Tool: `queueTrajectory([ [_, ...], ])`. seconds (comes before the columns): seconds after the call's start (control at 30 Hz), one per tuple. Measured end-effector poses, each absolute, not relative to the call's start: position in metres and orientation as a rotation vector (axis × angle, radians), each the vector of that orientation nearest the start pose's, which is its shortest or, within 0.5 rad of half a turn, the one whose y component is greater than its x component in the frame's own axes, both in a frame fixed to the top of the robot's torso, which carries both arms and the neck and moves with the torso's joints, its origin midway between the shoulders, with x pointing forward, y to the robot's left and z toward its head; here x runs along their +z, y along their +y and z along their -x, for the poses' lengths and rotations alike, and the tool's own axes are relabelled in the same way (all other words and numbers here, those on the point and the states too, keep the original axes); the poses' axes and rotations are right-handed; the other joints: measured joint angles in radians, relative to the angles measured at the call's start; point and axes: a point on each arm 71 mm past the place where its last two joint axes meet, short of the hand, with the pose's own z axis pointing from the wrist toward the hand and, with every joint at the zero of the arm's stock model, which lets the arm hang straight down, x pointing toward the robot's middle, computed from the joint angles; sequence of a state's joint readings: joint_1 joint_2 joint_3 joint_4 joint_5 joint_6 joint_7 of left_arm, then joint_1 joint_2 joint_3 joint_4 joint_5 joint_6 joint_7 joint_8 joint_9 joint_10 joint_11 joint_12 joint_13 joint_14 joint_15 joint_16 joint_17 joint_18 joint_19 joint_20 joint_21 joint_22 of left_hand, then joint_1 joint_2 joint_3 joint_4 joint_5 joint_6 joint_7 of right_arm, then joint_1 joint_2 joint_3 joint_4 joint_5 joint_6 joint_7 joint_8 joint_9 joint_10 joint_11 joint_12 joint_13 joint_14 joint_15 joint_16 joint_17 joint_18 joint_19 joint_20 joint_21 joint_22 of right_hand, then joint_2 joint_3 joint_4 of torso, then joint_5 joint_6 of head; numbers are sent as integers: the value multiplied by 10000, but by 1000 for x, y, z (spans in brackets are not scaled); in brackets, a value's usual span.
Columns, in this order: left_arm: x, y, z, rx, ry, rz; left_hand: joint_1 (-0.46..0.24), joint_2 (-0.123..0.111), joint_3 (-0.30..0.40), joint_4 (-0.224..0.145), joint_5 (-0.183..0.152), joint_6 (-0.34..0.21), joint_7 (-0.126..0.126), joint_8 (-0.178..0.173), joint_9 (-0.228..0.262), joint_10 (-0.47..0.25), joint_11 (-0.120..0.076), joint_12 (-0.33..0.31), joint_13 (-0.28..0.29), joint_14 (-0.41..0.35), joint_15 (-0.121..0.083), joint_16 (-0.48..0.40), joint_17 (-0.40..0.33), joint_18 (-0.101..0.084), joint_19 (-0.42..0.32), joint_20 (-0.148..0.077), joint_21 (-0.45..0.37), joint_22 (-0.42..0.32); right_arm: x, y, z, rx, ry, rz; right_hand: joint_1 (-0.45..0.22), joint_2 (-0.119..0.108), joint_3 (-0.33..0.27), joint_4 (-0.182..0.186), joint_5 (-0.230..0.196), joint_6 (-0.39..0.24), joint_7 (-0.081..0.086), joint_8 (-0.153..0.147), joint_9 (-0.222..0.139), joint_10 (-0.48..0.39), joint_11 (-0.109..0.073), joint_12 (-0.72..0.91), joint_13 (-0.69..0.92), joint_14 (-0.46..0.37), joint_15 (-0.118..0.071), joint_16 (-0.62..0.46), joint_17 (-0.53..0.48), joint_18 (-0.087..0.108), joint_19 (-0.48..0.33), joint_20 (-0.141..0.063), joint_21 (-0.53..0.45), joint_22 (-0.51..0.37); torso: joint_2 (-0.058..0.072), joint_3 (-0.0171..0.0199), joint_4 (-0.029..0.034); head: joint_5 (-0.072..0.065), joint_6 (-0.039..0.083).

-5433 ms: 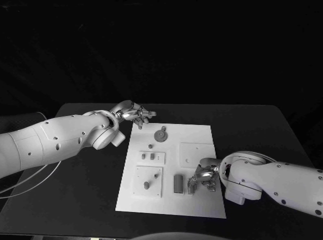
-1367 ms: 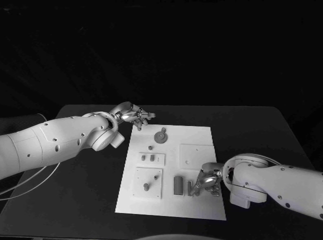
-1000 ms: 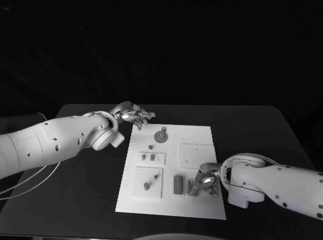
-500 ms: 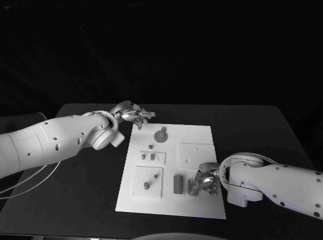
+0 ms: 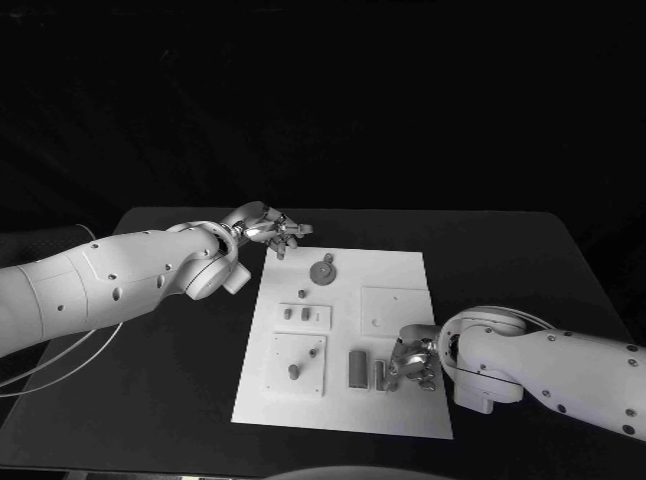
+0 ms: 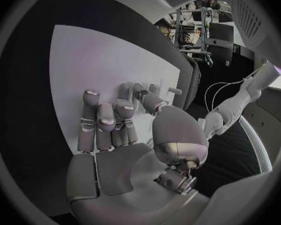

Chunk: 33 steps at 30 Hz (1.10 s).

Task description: Assemble the parts on the task board

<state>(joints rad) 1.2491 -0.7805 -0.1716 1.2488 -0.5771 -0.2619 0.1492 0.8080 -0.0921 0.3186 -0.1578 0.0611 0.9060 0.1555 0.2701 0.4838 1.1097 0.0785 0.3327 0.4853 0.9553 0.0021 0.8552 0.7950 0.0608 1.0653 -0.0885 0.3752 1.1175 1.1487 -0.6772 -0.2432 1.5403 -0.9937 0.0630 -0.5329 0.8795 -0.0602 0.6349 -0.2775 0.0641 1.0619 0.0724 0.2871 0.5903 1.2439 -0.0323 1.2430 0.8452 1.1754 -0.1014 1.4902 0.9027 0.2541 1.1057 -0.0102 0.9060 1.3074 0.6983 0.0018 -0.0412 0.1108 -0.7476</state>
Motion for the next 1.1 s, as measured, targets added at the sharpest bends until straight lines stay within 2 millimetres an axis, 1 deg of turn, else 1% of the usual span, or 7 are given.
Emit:
queueTrajectory([
  [0.2,-222,258,-525,-9797,17645,6206,0,0,0,0,0,0,0,0,1,0,0,0,-1,0,0,0,-1,-1,0,0,0,-1,-312,-143,-412,4725,25571,-917,-6,-6,-27,-27,0,3,-3,2,-10,0,0,0,0,0,0,0,-3,-1,24,-22,0,0,-1,0,-2,-2,9],
  [0.43,-222,258,-525,-9786,17640,6212,0,0,0,0,0,0,0,0,-8,0,0,0,-2,0,0,0,3,0,0,0,0,-2,-312,-155,-412,4879,25521,-1227,-264,-404,-42,102,0,2,-5,-2,-40,0,0,-11,-26,0,1,0,-31,-5,24,-22,-40,0,-1,0,0,-17,45],
  [0.57,-222,259,-525,-9772,17632,6219,0,0,0,0,0,0,0,0,-8,0,0,0,-2,0,0,0,8,0,-1,1,0,-2,-310,-164,-414,5248,25348,-1529,-250,-414,-14,129,0,-1,-5,-8,-48,0,0,-39,-27,0,1,-38,-32,-9,24,-22,-40,0,-1,1,0,-24,110],
  [0.67,-222,259,-525,-9774,17619,6232,0,0,0,0,0,0,0,0,-14,-41,-33,0,-2,0,0,-45,8,0,-1,1,0,-3,-302,-167,-425,6006,24734,-1652,-159,-504,-8,123,-1,-196,107,-144,-61,-3,3,-39,-36,-3,3,-88,-52,-15,23,-21,-90,0,-3,5,-10,-34,197],
  [0.77,-222,259,-525,-9806,17608,6238,7,7,0,0,0,-1,-1,0,-37,-93,19,-12,-5,-17,16,-111,-3,-1,-12,-3,-95,-7,-288,-170,-443,7060,23653,-1791,3,-343,92,-17,117,-345,221,-144,-43,-106,106,-76,-36,-69,-31,-152,-60,-63,-20,19,-158,0,-7,4,-24,-68,315],
  [1.03,-220,258,-527,-9946,17517,6424,360,359,378,-233,0,-132,101,-41,-77,-125,131,-617,-381,-148,311,-1244,-628,79,-383,191,-861,-549,-271,-187,-488,8919,20853,-2070,572,-68,55,-109,464,-639,337,-238,68,-254,253,-124,-56,-291,4,-264,-87,-66,-292,175,-234,0,-23,12,-7,-233,649],
  [1.1,-216,261,-529,-9962,17409,6496,396,343,586,-283,0,-150,84,-41,-77,41,174,-946,-582,-10,448,-1776,-868,104,-367,294,-1149,-810,-266,-193,-499,9161,20220,-2225,634,-55,27,-137,501,-737,369,-238,97,-448,296,-263,-117,-457,40,-407,-138,-65,-492,228,-356,0,-30,11,-9,-245,736],
])
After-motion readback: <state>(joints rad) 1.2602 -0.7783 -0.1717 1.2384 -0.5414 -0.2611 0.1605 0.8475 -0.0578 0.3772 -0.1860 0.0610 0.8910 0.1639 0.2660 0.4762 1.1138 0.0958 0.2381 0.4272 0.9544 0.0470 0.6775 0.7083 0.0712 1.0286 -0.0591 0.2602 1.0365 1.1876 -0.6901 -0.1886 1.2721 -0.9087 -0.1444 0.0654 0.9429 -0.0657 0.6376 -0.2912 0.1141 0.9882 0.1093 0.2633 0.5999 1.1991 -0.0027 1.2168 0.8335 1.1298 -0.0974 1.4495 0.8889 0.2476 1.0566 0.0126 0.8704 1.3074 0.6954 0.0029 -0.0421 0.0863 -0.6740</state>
